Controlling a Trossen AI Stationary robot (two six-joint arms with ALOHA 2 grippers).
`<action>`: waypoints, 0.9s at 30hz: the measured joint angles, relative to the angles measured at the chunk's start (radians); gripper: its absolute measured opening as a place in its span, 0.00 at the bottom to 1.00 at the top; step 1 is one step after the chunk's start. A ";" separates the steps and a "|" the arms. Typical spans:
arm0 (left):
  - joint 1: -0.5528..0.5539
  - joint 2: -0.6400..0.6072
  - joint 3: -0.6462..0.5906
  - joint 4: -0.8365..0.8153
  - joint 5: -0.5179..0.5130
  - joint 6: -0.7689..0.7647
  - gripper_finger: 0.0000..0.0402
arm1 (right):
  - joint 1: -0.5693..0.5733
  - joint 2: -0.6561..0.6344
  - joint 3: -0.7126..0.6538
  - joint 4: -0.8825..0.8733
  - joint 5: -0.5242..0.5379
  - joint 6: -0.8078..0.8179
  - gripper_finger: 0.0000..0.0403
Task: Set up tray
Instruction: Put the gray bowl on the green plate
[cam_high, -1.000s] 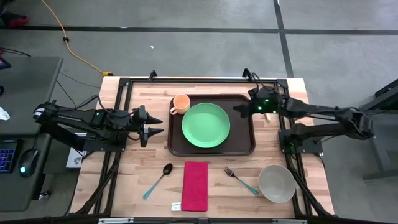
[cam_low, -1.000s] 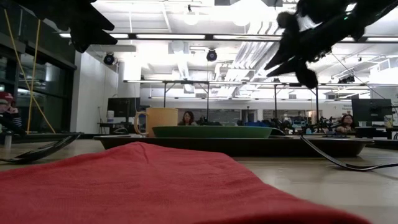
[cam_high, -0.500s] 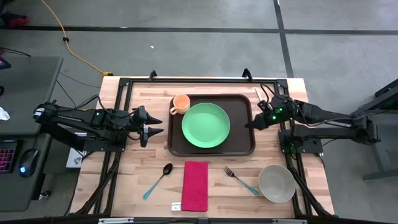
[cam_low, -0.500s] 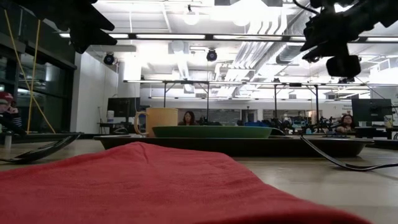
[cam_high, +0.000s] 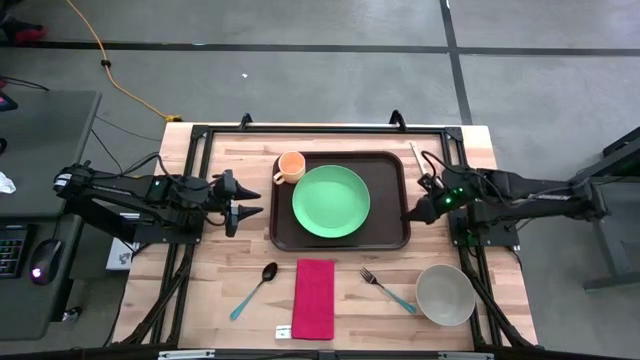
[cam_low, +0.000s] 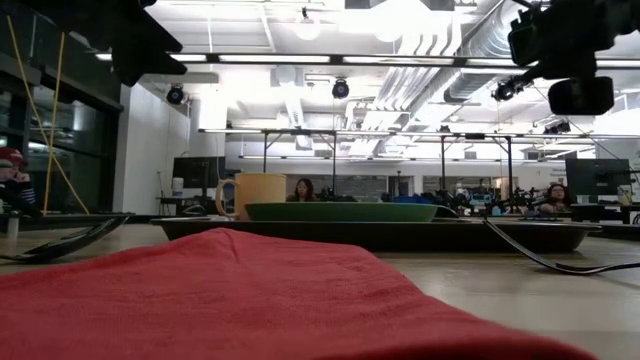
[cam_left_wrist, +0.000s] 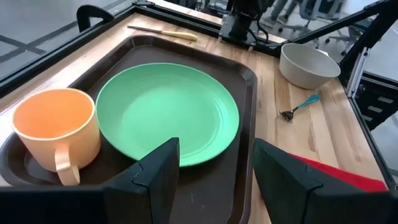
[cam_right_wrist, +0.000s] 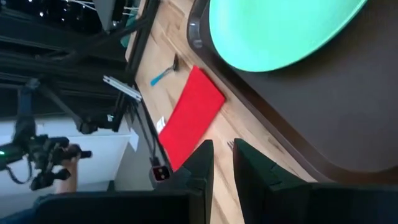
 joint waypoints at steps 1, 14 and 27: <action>0.000 0.000 0.000 -0.009 0.001 -0.001 0.57 | 0.014 -0.006 0.000 -0.008 0.011 -0.004 0.10; 0.000 0.000 0.000 -0.049 0.133 -0.088 0.57 | 0.161 -0.067 0.000 -0.102 0.142 -0.014 0.10; 0.000 -0.071 0.000 0.025 0.231 0.159 0.57 | 0.276 -0.092 0.000 -0.160 0.208 -0.014 0.10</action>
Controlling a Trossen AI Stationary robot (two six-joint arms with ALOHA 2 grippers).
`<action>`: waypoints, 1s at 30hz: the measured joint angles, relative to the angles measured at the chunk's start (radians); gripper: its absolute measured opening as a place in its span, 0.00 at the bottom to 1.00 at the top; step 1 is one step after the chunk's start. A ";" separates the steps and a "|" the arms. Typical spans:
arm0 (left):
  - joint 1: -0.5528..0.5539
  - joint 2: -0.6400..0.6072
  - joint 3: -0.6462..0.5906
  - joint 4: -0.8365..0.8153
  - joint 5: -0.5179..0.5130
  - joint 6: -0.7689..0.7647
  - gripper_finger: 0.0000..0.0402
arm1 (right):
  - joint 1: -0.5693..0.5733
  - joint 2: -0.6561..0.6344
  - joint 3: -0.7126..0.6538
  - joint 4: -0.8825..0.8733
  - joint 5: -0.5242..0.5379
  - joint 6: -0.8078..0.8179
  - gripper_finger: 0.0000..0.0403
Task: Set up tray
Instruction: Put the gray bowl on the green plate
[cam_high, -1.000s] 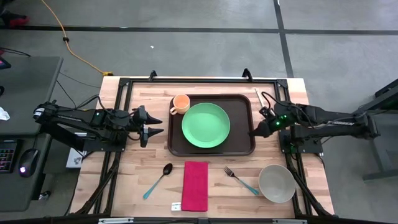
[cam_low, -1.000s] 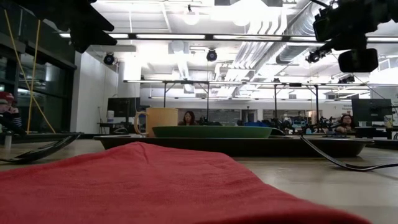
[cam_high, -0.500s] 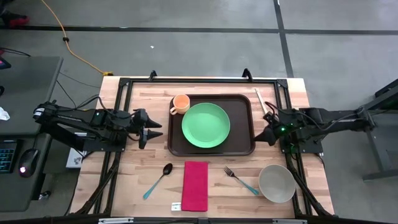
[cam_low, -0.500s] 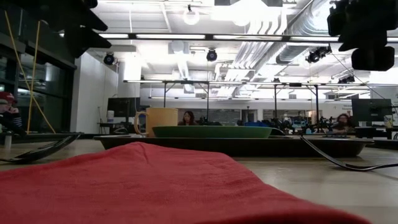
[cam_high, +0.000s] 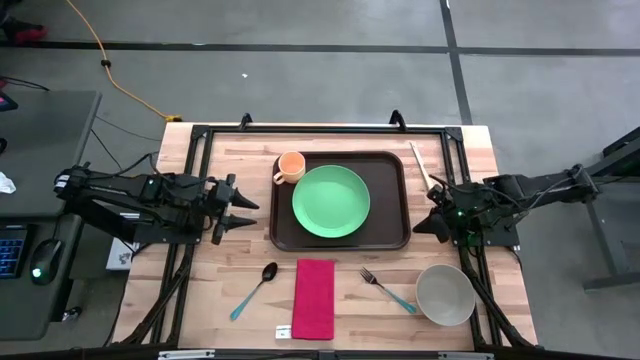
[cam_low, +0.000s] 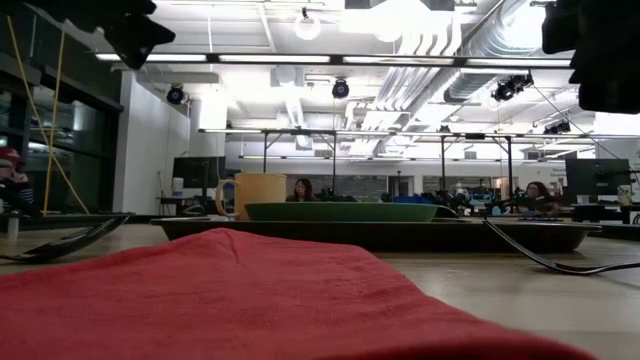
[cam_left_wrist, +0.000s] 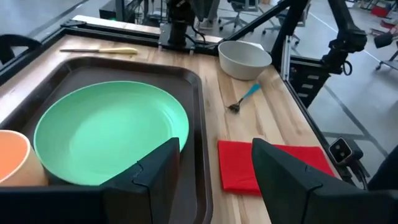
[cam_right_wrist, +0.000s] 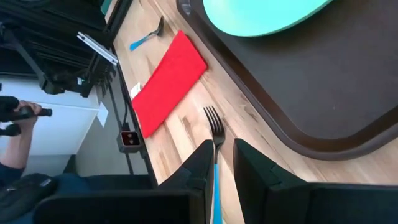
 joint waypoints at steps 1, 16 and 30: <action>0.000 -0.007 0.000 -0.003 0.003 0.005 0.57 | 0.007 -0.001 0.000 -0.004 0.007 0.000 0.10; 0.000 -0.210 -0.182 0.123 0.075 0.024 0.57 | 0.082 -0.010 0.000 -0.039 0.025 0.019 0.10; 0.000 -0.247 -0.241 0.070 0.086 -0.007 0.57 | 0.149 -0.072 0.000 -0.145 -0.009 0.111 0.10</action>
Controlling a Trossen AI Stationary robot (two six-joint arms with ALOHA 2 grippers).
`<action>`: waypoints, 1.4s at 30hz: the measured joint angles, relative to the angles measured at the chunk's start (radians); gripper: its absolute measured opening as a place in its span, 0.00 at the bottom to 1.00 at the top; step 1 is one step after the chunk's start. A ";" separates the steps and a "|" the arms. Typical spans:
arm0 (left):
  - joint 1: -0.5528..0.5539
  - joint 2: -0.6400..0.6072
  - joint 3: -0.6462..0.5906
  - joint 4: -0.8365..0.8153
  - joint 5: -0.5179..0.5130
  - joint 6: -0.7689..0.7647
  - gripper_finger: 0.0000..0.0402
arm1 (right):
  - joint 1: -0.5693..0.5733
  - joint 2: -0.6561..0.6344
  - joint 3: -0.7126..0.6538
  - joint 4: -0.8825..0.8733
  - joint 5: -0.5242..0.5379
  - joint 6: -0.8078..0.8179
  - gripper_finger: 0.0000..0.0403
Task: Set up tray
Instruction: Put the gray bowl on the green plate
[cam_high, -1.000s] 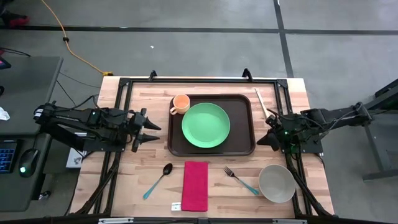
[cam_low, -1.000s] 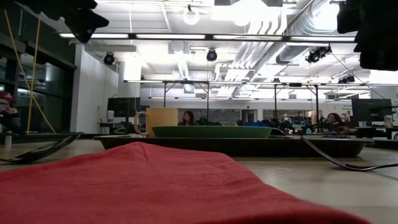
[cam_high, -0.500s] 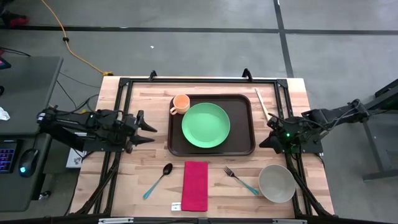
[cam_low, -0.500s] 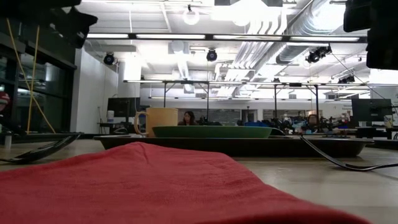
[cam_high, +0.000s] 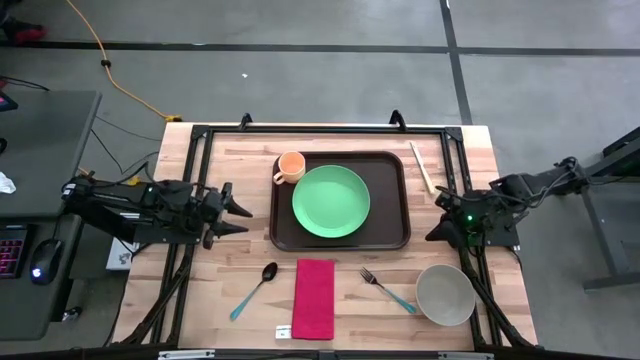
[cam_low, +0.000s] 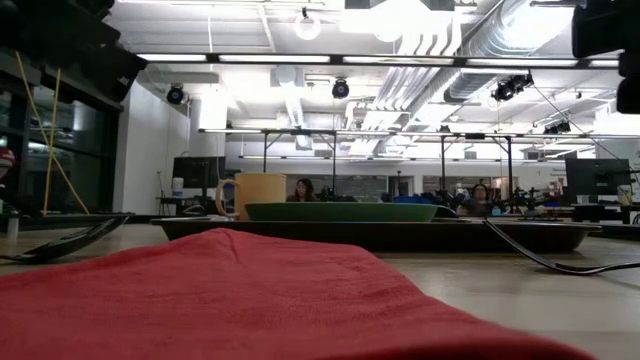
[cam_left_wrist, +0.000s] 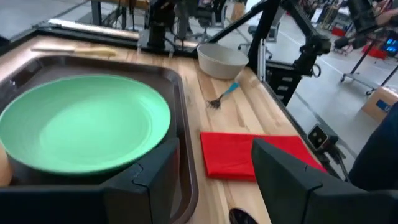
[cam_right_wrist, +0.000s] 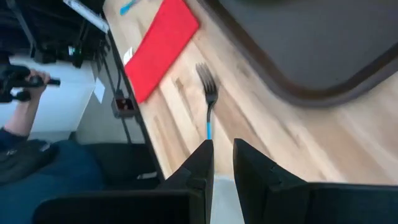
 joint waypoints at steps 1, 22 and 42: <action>0.000 0.000 0.000 -0.006 0.000 0.000 0.57 | 0.009 0.003 0.000 -0.006 -0.013 0.011 0.10; 0.000 0.000 0.000 0.005 0.000 -0.024 0.57 | 0.216 0.157 0.000 0.189 -0.019 0.074 0.00; 0.000 0.000 0.000 -0.020 -0.002 -0.079 0.57 | 0.393 0.215 0.000 0.095 0.054 0.252 0.00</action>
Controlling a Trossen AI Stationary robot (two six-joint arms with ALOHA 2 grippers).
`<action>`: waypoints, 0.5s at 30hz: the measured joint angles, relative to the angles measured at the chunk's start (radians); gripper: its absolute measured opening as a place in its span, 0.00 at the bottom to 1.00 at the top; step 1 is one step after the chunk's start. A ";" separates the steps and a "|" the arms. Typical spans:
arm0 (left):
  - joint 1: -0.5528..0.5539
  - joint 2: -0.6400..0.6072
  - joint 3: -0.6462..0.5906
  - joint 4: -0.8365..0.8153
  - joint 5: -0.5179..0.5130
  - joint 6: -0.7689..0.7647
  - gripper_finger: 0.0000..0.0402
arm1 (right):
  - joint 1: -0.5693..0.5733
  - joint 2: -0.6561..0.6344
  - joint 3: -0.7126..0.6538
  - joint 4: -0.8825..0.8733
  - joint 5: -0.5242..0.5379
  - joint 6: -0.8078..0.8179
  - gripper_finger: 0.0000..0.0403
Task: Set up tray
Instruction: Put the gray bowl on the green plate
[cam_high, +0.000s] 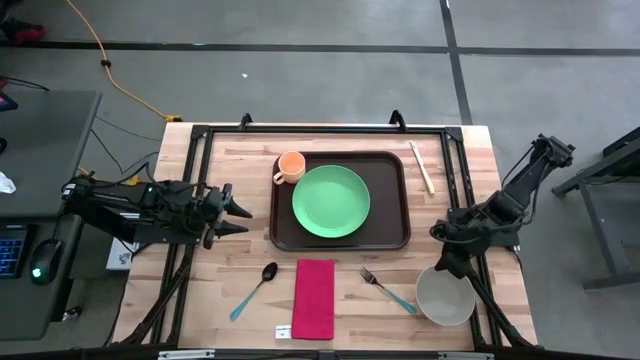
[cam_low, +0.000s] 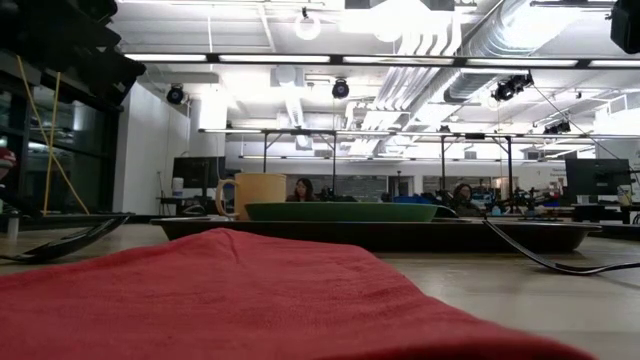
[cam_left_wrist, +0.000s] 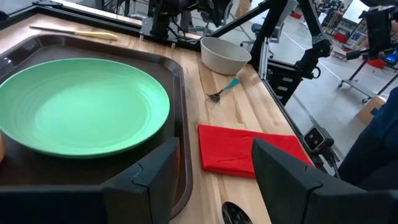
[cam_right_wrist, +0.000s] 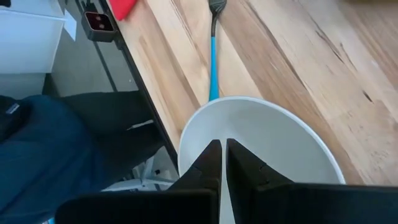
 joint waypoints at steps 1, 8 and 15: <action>0.000 0.000 0.000 0.000 0.000 0.000 0.57 | 0.000 0.000 0.000 0.001 0.000 0.000 0.00; 0.000 0.000 0.000 -0.006 0.000 0.000 0.57 | 0.000 0.000 0.000 0.001 -0.046 -0.003 0.00; 0.000 0.000 0.000 -0.010 -0.001 0.000 0.57 | 0.000 0.000 0.000 0.008 -0.046 -0.003 0.00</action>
